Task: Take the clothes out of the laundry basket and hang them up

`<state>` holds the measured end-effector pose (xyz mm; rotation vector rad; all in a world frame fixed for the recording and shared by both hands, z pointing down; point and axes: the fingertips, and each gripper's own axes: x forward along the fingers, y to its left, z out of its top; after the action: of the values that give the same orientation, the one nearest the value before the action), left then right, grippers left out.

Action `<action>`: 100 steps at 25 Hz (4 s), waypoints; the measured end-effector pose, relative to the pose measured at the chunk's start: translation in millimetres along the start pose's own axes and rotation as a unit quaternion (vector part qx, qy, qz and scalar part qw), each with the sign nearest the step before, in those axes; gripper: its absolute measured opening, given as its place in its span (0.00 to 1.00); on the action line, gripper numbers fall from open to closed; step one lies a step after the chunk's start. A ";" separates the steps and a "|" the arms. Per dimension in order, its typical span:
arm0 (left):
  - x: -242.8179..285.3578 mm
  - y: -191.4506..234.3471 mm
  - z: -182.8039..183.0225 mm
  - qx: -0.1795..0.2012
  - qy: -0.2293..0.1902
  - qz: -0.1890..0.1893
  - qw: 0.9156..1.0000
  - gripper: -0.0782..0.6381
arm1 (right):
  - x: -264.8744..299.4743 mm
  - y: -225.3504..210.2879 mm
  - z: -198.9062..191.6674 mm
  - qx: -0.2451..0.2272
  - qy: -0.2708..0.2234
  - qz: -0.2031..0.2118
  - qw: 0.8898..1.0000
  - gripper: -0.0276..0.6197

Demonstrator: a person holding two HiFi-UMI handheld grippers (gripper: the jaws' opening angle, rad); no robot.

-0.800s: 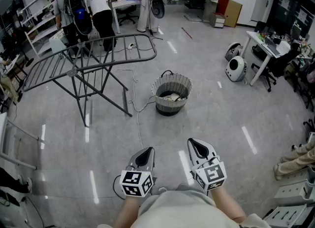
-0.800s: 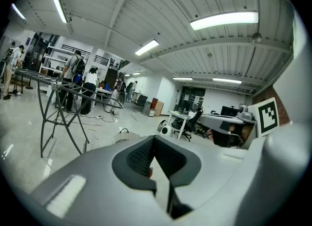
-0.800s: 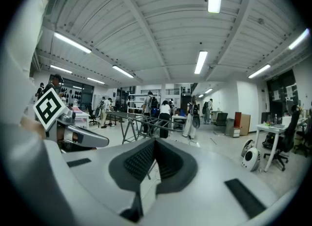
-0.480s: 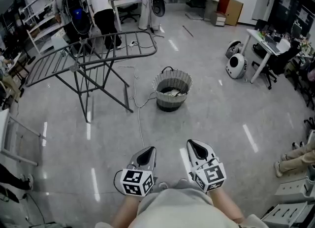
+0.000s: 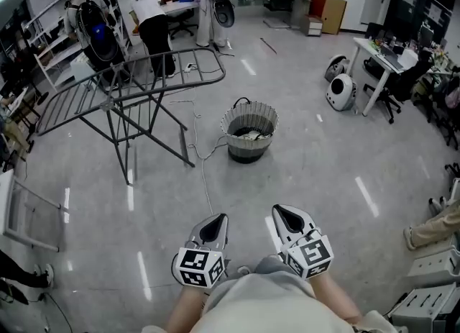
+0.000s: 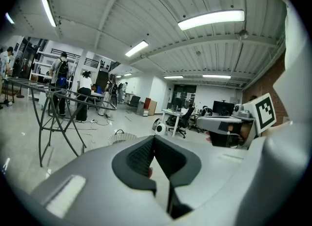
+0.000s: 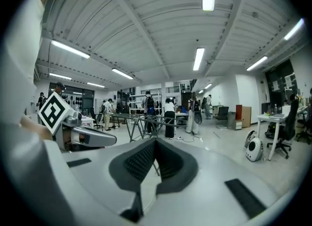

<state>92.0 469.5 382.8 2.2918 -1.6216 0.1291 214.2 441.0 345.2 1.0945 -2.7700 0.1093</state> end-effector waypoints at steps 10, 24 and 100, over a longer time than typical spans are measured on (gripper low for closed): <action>25.6 25.4 -7.5 -0.037 0.005 0.008 0.999 0.18 | 25.5 -13.5 -9.4 0.001 0.014 0.007 1.000 0.14; 159.8 58.8 41.5 -0.034 0.008 -0.013 0.999 0.37 | 121.2 -129.2 9.8 0.035 0.007 0.022 0.999 0.44; 873.0 361.6 -339.7 -0.126 0.382 0.039 0.915 0.41 | 586.0 -568.5 -304.6 0.144 0.186 -0.008 0.972 0.54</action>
<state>98.5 -316.8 1007.3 1.6566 -1.2123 0.6954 219.0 -329.0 753.1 1.0293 -2.4547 0.6605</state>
